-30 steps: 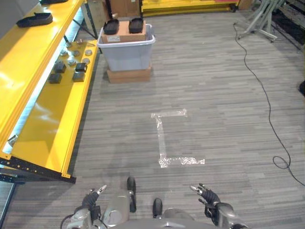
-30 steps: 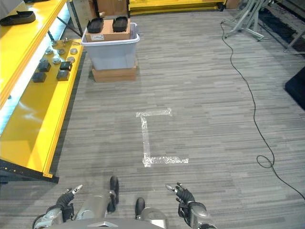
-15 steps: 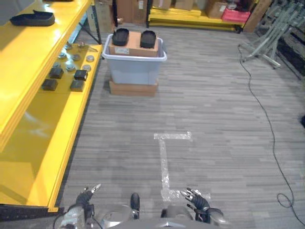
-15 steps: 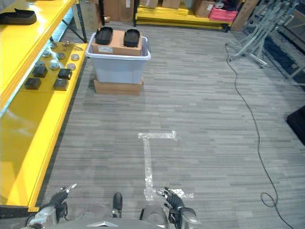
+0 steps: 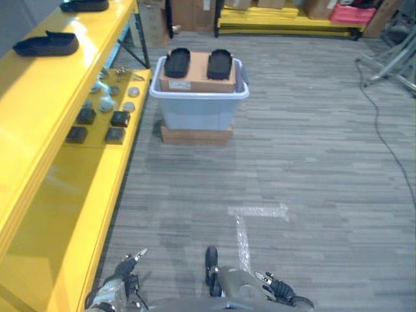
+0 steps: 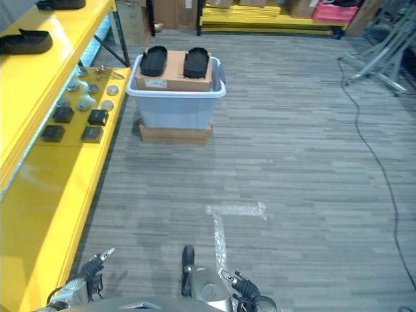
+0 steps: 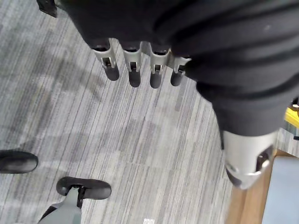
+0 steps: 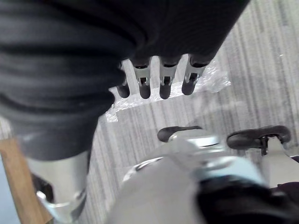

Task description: Move parts from the plastic box to the shelf.

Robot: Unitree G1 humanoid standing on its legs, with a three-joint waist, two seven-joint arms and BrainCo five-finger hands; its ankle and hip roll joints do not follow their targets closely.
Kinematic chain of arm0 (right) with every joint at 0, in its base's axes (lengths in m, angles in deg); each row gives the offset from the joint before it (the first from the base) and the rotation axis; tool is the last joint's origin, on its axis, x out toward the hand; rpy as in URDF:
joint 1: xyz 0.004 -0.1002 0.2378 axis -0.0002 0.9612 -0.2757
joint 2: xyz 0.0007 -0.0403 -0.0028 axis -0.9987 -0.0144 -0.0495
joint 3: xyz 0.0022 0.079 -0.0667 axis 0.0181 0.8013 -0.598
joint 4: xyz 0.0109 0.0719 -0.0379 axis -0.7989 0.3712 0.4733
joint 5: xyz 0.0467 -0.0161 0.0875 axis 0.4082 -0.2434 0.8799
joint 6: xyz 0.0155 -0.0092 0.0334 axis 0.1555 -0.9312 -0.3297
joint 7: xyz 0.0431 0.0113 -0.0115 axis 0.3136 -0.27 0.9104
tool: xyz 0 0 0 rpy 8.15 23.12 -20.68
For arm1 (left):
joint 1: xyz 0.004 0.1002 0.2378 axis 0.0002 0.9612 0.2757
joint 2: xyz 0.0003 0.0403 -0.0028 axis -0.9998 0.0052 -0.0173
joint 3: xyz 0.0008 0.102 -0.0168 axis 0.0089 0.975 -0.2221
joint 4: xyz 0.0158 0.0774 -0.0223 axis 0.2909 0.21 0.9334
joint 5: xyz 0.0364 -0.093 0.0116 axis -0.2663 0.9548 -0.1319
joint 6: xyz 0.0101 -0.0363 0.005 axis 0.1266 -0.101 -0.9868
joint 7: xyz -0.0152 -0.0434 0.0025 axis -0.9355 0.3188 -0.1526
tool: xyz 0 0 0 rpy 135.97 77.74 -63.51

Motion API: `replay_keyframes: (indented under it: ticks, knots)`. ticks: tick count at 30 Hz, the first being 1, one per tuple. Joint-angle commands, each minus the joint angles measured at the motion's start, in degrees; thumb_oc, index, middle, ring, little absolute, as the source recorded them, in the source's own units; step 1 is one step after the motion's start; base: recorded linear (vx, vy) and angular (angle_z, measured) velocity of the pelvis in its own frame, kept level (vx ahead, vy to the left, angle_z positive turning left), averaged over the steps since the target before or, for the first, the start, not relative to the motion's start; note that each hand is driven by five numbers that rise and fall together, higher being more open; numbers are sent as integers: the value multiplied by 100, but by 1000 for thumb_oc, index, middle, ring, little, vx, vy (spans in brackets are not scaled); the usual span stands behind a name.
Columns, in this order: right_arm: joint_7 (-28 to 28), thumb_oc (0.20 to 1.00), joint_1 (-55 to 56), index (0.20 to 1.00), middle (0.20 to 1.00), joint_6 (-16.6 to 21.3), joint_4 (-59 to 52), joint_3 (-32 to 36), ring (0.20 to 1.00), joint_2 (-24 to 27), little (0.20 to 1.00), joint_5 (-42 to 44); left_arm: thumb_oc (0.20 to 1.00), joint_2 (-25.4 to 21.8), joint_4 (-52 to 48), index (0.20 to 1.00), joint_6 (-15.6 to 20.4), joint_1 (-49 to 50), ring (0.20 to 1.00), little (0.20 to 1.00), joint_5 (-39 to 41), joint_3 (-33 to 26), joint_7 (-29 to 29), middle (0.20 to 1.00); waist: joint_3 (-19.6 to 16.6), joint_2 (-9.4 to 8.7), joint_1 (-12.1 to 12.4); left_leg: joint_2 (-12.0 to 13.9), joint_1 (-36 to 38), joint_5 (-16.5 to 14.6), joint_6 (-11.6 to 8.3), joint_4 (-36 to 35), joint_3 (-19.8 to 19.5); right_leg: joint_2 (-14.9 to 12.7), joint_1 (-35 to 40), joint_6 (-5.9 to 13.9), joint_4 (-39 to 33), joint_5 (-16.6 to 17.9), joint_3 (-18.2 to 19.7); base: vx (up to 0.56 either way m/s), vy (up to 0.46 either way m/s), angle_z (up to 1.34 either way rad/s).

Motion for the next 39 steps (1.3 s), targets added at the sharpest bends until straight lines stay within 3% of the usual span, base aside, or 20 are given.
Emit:
replay_keyframes:
  ticks: [1,2,4,7,11,15,17,19,21,23,26,27,31,34,37,39]
  knots:
    - [97,1000,-225,1000,1000,207,10,-72,1000,236,1000,-97,1000,-81,49,1000,194,-128,1000,1000,-50,-49,-9,1000,96,-109,-35,738,-621,500,88,470,-104,-301,141,954,219,-511,65,199,-189,-1]
    - [60,1000,-247,1000,1000,194,-46,-81,1000,302,1000,-90,1000,-69,-19,1000,202,-125,1000,1000,-73,-35,-23,1000,169,-200,41,750,-1209,860,4,1420,-136,-338,300,872,162,-537,164,186,-188,-11]
    - [26,1000,-281,1000,1000,169,-58,-99,1000,359,1000,-109,1000,-57,-92,1000,179,-148,1000,1000,-47,-8,-26,1000,230,-219,110,778,-1666,861,21,1767,-114,-336,392,835,146,-577,196,208,-131,-13]
    - [-4,1000,-456,1000,1000,222,18,-21,1000,470,1000,-122,1000,-38,-191,1000,185,-122,1000,1000,-246,44,-74,1000,359,-165,296,755,-1791,722,67,771,39,-313,700,911,58,-703,273,285,-16,1]
    - [19,1000,-583,1000,1000,252,-31,-35,1000,556,1000,47,1000,-88,-270,1000,243,272,1000,1000,-475,110,-130,1000,509,-2,827,587,-2543,1742,-294,-409,-306,50,1321,869,-164,-918,466,411,38,-27]
    - [-56,1000,-676,1000,1000,109,37,-75,1000,524,1000,99,1000,-105,-129,1000,230,357,1000,1000,-464,-16,-147,1000,381,-20,907,530,-2394,1476,-105,-569,-228,88,1349,853,109,-1167,535,264,134,-61]
    - [-122,1000,-654,1000,1000,35,61,-51,1000,457,1000,156,1000,-160,-74,1000,191,347,1000,1000,-538,-32,-109,1000,282,-37,884,536,-2326,1296,70,-556,-84,134,1384,838,442,-1465,587,241,120,-33]
    - [-106,1000,-582,1000,1000,-38,110,-28,1000,328,1000,43,1000,-259,76,1000,176,236,1000,1000,-461,-106,-48,1000,241,0,799,617,-1971,1012,344,-574,186,-8,784,1083,2087,-1283,107,322,166,-22]
    - [-171,1000,-529,1000,1000,-46,132,-49,1000,211,1000,50,1000,-316,103,1000,243,132,1000,1000,-406,-85,-14,1000,281,58,707,692,-1612,908,437,-690,175,-216,308,1241,2727,-1044,-66,223,90,-51]
    - [-228,1000,-497,1000,1000,-8,180,-50,1000,135,1000,86,1000,-349,64,1000,315,48,1000,1000,-306,-26,-10,1000,337,89,645,752,-1375,860,399,-780,173,-394,190,1263,2484,-1015,-201,215,-17,-3]
    - [-250,1000,-450,1000,1000,44,193,-26,1000,120,1000,37,1000,-404,-63,1000,315,-79,1000,1000,-183,-1,-3,1000,450,68,513,794,-1167,747,290,-806,222,-594,238,1261,1368,-893,-301,234,-97,13]
    - [-282,1000,-445,1000,1000,30,207,5,1000,150,1000,-96,1000,-408,-106,1000,305,-167,1000,1000,-83,-5,15,1000,484,-6,381,742,-1045,555,266,-739,239,-764,124,1349,625,-538,-213,313,-148,-4]
    - [-297,1000,-371,1000,1000,-48,252,28,1000,193,1000,-614,1000,-390,-155,1000,313,-234,1000,1000,228,23,43,1000,448,-82,181,742,-726,101,271,-520,232,-1075,-116,1562,162,-8,-15,372,-202,-21]
    - [-286,1000,-361,1000,1000,-68,256,2,1000,199,1000,-625,1000,-380,-221,1000,277,-231,1000,1000,245,26,98,1000,413,-82,191,812,-631,66,244,-537,261,-1102,-40,1547,109,-12,-88,244,-235,6]
    - [-246,1000,-438,1000,1000,-157,187,-122,1000,246,1000,-752,1000,-282,-303,1000,204,-156,1000,1000,385,-2,381,1000,281,-107,249,1030,-533,7,118,-273,190,-1018,126,1369,56,-177,-237,327,-346,20]
    - [-198,1000,-495,1000,1000,-121,115,-204,1000,297,1000,-758,1000,-215,-303,1000,199,-71,1000,1000,763,-111,440,1000,275,-112,298,1152,-674,380,3,410,96,-957,162,1242,117,-296,-293,278,-315,12]
